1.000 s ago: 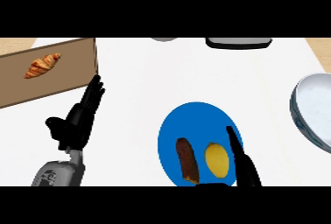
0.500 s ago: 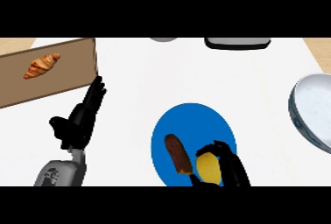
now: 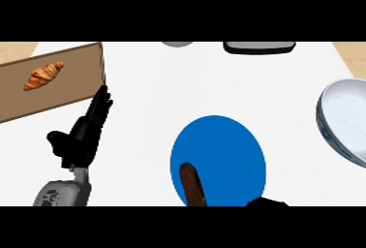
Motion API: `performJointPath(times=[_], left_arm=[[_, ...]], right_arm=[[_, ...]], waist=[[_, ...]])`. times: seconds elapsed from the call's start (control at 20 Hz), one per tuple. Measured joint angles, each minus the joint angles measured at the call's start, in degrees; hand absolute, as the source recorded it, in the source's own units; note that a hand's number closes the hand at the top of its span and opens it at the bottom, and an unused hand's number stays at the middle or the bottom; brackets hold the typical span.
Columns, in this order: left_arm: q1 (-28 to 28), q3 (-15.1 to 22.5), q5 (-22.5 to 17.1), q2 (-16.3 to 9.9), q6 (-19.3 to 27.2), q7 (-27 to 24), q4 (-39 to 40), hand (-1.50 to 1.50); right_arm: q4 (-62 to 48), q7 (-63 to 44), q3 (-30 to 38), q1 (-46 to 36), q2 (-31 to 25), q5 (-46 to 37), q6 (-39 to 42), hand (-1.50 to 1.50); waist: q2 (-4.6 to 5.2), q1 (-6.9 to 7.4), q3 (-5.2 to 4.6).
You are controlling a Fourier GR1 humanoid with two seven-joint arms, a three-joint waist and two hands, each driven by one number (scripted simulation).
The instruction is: Pick the lemon from the plate and place it in the bowl
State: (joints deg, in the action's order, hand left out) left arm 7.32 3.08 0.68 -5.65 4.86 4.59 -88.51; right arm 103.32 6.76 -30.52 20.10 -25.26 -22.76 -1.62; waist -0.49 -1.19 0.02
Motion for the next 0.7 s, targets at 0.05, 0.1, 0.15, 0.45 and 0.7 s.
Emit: performJointPath(times=[0.05,0.1,0.15,0.45,0.7], left_arm=[[0.2,-0.2,0.0,-0.1,0.2,0.2,0.0,0.00],[-0.2,-0.2,0.1,0.0,0.3,0.0,-0.2,0.00],[-0.4,0.0,0.3,0.3,0.6,0.1,-0.4,0.00],[-1.6,-1.2,-0.1,-0.4,0.5,-0.5,-0.7,0.00],[-2.8,-0.9,0.0,-0.5,0.3,-0.4,-1.8,0.00]], right_arm=[[2.2,3.1,0.7,1.3,-2.7,1.8,1.5,1.50],[4.3,6.3,1.7,2.8,-5.3,3.7,3.0,1.50],[6.0,9.6,3.0,4.1,-7.6,5.9,4.2,1.50],[16.2,27.3,15.1,13.3,-17.9,17.7,8.1,1.50],[23.1,35.6,29.9,21.6,-21.9,26.5,9.4,1.50]], waist=[[-0.01,-0.26,0.02],[-0.06,-0.51,0.03],[-0.08,-0.67,0.04],[-0.20,-1.79,0.02],[-0.27,-2.29,-0.05]])
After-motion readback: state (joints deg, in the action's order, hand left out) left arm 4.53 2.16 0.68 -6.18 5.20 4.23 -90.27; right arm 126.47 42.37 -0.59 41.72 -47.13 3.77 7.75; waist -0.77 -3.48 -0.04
